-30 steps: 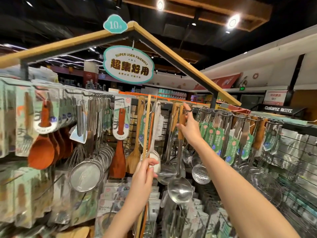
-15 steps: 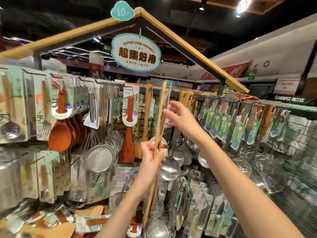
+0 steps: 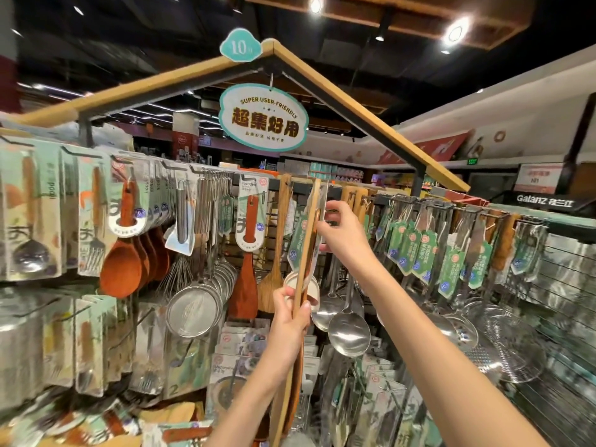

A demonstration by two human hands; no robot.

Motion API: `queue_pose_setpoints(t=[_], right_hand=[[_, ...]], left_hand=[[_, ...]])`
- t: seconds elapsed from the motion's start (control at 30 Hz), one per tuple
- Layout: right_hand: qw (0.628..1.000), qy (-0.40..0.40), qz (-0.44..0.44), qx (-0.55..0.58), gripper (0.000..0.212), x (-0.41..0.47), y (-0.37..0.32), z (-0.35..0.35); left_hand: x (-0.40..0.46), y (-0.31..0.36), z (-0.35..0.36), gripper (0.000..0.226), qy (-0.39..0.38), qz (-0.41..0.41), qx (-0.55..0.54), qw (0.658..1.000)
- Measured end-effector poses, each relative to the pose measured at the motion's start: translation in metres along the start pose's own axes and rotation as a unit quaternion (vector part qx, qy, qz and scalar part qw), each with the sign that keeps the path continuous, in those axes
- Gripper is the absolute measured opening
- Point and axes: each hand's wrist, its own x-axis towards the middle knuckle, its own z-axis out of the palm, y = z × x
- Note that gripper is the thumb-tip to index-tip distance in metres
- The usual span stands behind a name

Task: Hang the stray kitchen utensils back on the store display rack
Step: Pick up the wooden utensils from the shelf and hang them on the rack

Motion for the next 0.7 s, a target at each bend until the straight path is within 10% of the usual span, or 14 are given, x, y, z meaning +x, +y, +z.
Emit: queue_pose_setpoints(t=[0.27, 0.7], right_hand=[[0.996, 0.033, -0.083, -0.029, 0.074, -0.004, 0.001, 0.006], [0.990, 0.107, -0.060, 0.064, 0.029, 0.003, -0.002, 0.003]], left_hand=[[-0.001, -0.002, -0.007, 0.011, -0.017, 0.003, 0.016, 1.000], [-0.016, 0.002, -0.021, 0.008, 0.090, -0.029, 0.042, 0.995]])
